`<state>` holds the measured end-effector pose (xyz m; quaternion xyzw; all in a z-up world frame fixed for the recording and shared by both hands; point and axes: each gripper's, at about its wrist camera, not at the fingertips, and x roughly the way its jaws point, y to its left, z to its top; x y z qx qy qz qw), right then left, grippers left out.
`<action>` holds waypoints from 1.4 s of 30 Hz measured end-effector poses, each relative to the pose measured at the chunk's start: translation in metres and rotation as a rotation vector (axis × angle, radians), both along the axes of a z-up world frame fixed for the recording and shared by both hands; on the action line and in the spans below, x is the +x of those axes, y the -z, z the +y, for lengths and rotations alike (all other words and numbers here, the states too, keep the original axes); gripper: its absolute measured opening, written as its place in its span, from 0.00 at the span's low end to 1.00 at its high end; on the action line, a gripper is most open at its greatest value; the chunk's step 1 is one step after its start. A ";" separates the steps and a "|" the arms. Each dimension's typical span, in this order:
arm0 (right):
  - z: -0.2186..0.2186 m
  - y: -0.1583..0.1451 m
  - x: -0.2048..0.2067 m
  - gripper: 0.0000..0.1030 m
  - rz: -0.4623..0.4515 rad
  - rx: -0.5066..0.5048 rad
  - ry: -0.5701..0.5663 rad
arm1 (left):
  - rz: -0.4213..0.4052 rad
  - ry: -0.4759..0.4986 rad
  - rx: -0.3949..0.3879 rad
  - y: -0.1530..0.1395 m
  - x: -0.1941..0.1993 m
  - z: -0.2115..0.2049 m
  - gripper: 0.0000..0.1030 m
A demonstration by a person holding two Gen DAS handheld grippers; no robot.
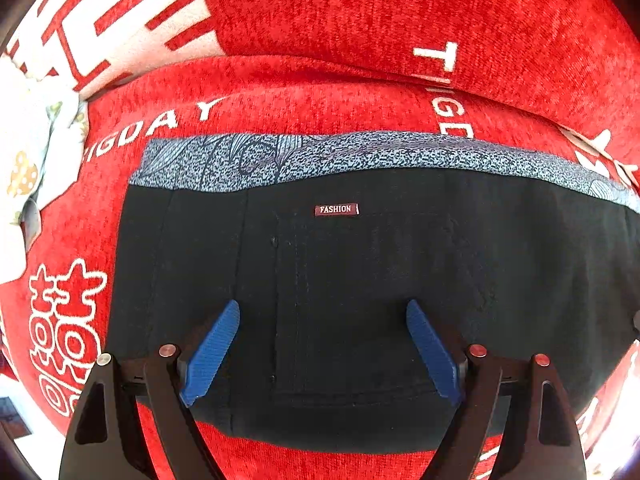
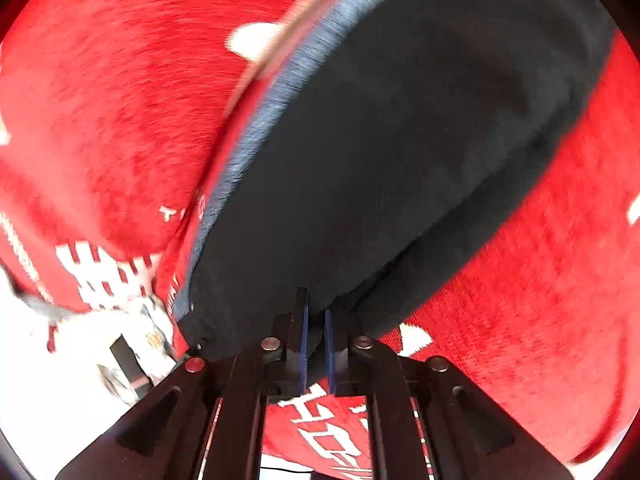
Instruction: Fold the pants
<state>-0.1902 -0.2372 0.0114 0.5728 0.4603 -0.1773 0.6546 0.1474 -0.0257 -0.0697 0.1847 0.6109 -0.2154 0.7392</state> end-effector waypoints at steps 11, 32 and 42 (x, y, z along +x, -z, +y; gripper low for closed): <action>-0.027 -0.006 -0.050 0.26 0.054 -0.051 0.022 | -0.002 0.023 -0.002 -0.034 -0.013 -0.020 0.91; -0.153 -0.006 -0.161 0.49 -0.038 -0.033 0.346 | 0.069 0.240 -0.002 -0.033 -0.101 -0.142 0.91; -0.167 0.021 -0.135 0.35 -0.015 0.011 0.359 | 0.071 0.355 -0.015 -0.011 -0.153 -0.210 0.91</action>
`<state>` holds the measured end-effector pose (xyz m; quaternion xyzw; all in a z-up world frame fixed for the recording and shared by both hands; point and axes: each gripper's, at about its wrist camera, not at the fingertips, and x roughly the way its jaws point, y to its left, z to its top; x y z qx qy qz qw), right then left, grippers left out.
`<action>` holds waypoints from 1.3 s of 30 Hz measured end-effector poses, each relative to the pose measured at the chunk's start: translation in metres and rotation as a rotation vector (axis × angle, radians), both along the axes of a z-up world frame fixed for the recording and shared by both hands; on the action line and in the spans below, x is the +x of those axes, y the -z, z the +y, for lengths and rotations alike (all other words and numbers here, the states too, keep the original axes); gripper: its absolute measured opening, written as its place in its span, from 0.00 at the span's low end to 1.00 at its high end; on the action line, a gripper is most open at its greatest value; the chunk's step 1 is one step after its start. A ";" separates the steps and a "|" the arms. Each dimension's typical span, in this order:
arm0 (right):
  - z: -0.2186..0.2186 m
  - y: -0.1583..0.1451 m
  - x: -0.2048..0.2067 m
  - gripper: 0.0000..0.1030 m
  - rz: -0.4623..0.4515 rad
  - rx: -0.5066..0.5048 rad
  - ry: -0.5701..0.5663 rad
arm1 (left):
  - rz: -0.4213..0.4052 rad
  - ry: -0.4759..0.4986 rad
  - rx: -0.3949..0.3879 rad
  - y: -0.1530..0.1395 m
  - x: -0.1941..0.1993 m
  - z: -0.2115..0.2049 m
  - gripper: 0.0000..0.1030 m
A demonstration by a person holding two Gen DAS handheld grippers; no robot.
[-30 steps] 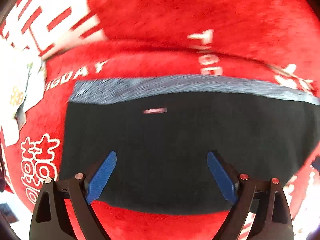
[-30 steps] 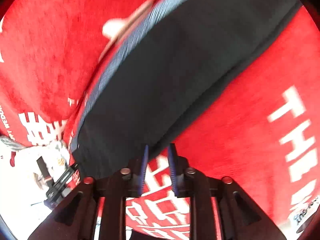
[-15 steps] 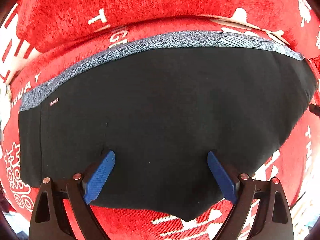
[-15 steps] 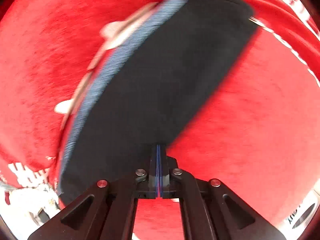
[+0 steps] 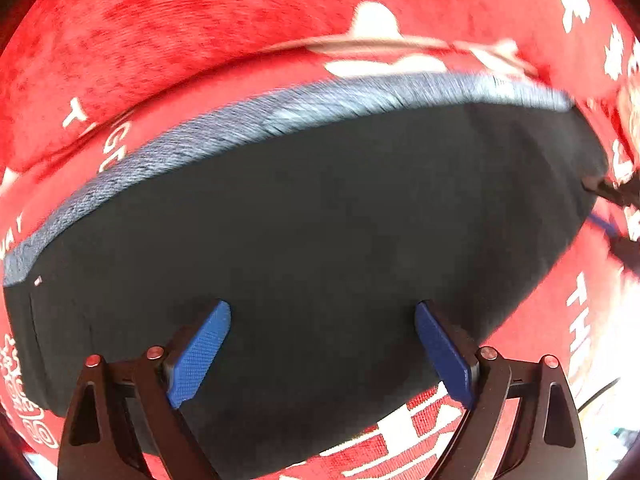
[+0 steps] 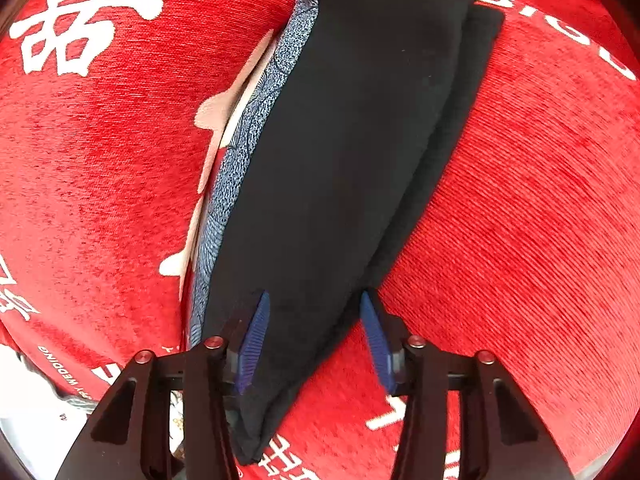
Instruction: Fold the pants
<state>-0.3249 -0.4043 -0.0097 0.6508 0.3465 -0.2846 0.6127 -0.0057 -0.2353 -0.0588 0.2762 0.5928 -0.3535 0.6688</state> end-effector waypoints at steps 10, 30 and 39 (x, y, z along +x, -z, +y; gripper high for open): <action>-0.001 -0.007 0.002 0.12 0.082 -0.083 -0.112 | -0.025 0.048 0.009 -0.006 -0.008 0.006 0.92; -0.080 -0.021 -0.062 0.24 0.334 -0.140 -0.004 | -0.009 -0.010 0.035 -0.013 -0.029 -0.038 0.91; -0.041 -0.065 0.079 0.27 0.085 -0.349 -0.520 | -0.063 -0.170 -0.031 -0.029 0.020 -0.087 0.91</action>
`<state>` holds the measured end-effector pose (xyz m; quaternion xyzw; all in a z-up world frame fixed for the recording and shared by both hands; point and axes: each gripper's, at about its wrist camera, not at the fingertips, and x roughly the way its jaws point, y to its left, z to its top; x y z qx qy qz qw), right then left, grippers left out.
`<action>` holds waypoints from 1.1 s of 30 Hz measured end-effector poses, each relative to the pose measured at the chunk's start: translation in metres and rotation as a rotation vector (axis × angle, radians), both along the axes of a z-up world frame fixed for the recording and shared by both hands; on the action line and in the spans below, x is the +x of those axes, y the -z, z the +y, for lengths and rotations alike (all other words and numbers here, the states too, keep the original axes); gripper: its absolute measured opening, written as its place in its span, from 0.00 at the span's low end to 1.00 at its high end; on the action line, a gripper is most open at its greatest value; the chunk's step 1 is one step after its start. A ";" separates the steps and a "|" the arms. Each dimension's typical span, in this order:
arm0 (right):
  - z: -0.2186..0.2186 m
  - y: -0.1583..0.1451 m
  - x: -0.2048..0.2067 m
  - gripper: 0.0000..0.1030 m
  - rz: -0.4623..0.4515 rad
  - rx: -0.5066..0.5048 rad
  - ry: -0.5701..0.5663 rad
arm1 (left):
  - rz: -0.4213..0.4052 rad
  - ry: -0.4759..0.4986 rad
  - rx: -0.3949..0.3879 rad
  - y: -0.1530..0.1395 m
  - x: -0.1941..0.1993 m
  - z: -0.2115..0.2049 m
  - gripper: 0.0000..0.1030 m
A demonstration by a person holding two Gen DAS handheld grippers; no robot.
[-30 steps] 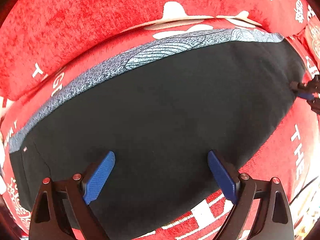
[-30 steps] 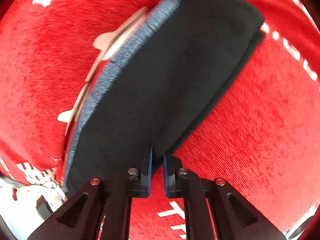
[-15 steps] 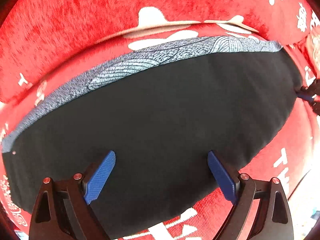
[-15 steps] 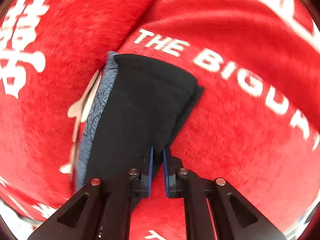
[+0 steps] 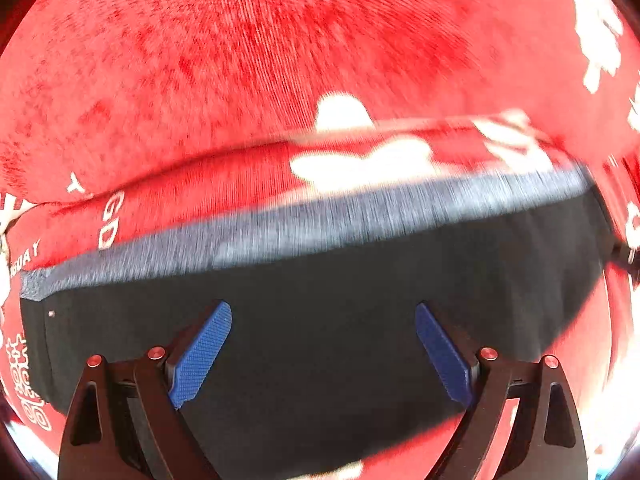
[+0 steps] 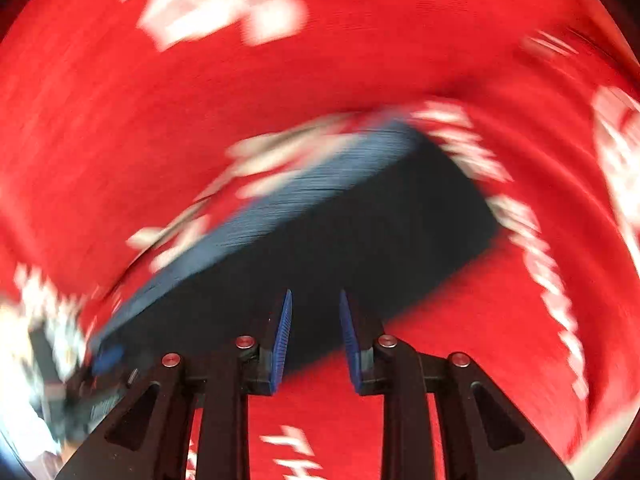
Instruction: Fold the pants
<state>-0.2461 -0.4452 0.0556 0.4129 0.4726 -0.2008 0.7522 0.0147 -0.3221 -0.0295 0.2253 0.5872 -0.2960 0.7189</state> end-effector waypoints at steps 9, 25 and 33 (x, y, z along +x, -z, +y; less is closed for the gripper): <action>-0.021 0.058 0.061 0.15 -0.013 0.004 -0.052 | -0.041 -0.120 0.009 0.038 0.036 -0.020 0.92; -0.031 0.029 -0.046 0.37 0.203 -0.125 -0.014 | -0.012 0.035 0.119 0.019 -0.051 0.028 0.92; 0.007 0.011 -0.062 0.46 0.218 -0.064 0.042 | 0.028 0.002 0.160 0.008 -0.049 0.035 0.92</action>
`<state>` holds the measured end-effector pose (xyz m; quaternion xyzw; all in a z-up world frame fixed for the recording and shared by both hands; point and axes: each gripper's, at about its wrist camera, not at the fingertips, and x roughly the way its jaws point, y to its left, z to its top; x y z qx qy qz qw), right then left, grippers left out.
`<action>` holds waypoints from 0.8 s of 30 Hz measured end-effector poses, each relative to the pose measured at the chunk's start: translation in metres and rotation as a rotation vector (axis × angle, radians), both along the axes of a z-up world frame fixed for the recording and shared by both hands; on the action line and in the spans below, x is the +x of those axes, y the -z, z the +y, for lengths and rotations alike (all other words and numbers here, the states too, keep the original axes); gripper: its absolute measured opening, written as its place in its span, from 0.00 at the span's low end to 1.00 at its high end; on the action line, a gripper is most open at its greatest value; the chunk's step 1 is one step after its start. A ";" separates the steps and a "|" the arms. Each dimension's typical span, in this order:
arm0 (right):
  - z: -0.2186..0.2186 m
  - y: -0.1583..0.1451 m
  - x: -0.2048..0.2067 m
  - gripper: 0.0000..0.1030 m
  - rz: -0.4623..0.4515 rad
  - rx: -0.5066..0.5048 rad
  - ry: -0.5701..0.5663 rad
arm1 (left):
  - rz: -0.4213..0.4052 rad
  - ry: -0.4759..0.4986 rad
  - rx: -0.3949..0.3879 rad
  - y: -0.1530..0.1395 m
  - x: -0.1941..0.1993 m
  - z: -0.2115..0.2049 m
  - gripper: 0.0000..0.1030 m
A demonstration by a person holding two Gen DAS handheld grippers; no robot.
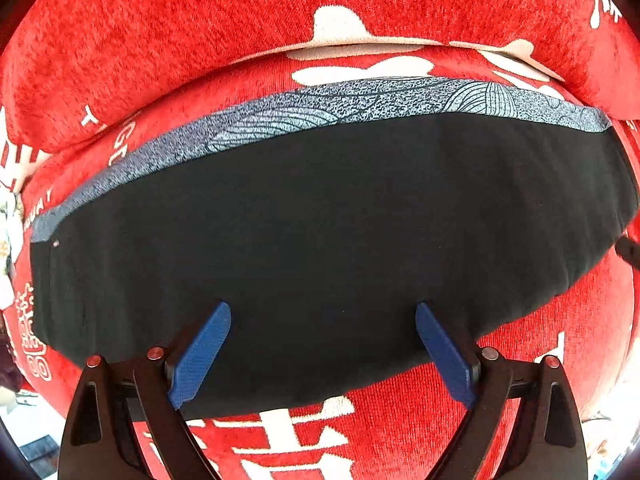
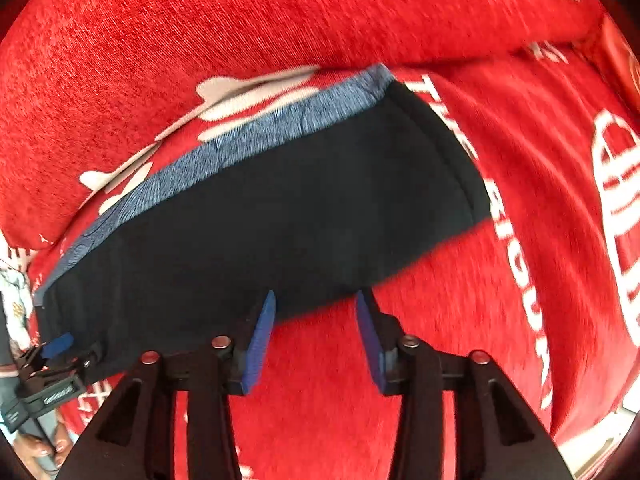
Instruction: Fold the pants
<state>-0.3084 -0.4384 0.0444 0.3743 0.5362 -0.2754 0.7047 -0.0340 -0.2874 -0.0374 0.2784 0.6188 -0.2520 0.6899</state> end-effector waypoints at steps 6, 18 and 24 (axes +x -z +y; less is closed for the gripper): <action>0.038 -0.003 -0.027 0.50 -0.009 0.090 0.015 | 0.000 0.009 0.008 -0.002 -0.013 -0.010 0.92; 0.100 -0.005 -0.026 0.55 -0.009 0.159 0.051 | 0.041 0.051 -0.001 -0.013 -0.020 0.027 0.92; 0.136 -0.009 -0.009 0.55 -0.013 0.174 0.039 | 0.059 0.065 -0.006 -0.023 -0.017 0.064 0.92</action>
